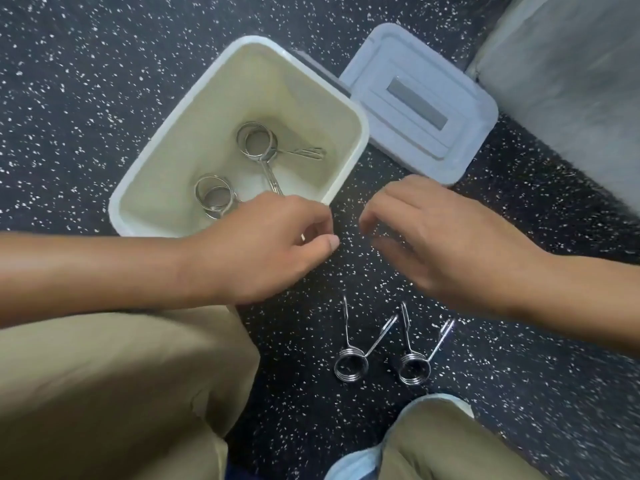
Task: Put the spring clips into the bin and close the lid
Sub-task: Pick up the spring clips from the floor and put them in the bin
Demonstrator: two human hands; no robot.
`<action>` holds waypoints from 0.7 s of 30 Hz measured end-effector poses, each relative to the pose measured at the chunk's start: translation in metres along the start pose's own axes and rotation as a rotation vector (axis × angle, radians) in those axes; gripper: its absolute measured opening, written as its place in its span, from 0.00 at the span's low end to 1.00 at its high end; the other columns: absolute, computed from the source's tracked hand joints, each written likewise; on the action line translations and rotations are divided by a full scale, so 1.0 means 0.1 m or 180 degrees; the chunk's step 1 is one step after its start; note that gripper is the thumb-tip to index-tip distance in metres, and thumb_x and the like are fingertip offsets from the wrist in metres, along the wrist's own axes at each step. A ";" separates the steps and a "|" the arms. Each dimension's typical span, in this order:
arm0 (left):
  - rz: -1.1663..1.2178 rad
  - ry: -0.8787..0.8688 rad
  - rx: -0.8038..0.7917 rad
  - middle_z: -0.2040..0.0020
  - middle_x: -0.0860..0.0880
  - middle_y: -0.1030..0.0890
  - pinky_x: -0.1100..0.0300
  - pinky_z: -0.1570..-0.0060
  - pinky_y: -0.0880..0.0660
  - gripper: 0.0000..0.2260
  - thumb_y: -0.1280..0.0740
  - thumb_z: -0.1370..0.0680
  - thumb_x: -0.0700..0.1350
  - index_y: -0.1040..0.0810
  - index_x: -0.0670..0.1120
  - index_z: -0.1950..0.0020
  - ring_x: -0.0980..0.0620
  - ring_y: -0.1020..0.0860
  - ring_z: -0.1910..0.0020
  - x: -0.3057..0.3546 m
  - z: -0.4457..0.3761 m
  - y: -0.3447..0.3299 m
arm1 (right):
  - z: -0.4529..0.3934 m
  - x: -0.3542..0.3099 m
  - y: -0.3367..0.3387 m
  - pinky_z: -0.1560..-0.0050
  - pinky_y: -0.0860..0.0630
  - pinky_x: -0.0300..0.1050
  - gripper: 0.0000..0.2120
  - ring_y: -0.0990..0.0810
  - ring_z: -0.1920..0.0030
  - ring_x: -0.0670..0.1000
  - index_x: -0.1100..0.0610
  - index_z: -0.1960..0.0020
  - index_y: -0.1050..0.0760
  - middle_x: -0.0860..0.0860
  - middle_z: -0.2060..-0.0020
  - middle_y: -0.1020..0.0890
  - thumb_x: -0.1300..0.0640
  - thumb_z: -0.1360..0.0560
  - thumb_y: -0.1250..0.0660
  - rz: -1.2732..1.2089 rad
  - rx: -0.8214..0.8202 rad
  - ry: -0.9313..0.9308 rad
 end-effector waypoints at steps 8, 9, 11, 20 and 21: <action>-0.0462 -0.0273 -0.0877 0.62 0.55 0.21 0.55 0.59 0.26 0.11 0.40 0.19 0.56 0.22 0.52 0.51 0.56 0.23 0.61 0.33 -0.08 -0.72 | 0.76 0.22 -0.34 0.52 0.27 0.47 0.07 0.23 0.49 0.52 0.52 0.44 0.24 0.47 0.51 0.19 0.54 0.22 0.33 -0.0184 -0.0431 -0.0569; -0.0552 -0.0276 -0.1008 0.59 0.55 0.19 0.54 0.56 0.25 0.12 0.40 0.19 0.56 0.22 0.52 0.49 0.54 0.22 0.58 0.33 -0.09 -0.82 | 0.86 0.30 -0.45 0.50 0.26 0.48 0.07 0.24 0.48 0.52 0.52 0.43 0.25 0.47 0.50 0.19 0.52 0.21 0.35 -0.0217 -0.0538 -0.0732; -0.0733 -0.0292 -0.1312 0.55 0.53 0.19 0.52 0.54 0.23 0.12 0.40 0.19 0.57 0.23 0.51 0.46 0.51 0.21 0.55 0.33 -0.09 -1.08 | 1.10 0.46 -0.70 0.47 0.25 0.50 0.09 0.24 0.45 0.51 0.50 0.41 0.25 0.46 0.48 0.19 0.50 0.20 0.37 -0.0307 -0.0781 -0.1066; -0.1319 -0.0268 -0.1936 0.45 0.45 0.23 0.46 0.45 0.24 0.15 0.41 0.19 0.54 0.25 0.44 0.42 0.41 0.22 0.47 0.16 -0.03 -2.04 | 1.67 0.73 -1.73 0.44 0.27 0.46 0.13 0.25 0.43 0.51 0.52 0.39 0.26 0.47 0.44 0.20 0.61 0.22 0.37 0.0014 -0.1725 -0.1266; -0.1402 -0.0323 -0.1956 0.46 0.45 0.23 0.45 0.43 0.25 0.15 0.41 0.19 0.54 0.24 0.44 0.42 0.41 0.23 0.46 0.14 -0.03 -2.11 | 1.66 0.71 -1.79 0.44 0.28 0.46 0.13 0.25 0.43 0.51 0.52 0.39 0.26 0.47 0.45 0.20 0.61 0.23 0.37 0.0100 -0.1762 -0.1175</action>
Point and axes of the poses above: each hand's wrist, its own z-axis away from the middle knuckle, its own y-axis out of the back of the hand, x = y × z, the point moved 9 cm from there along -z, towards the middle knuckle
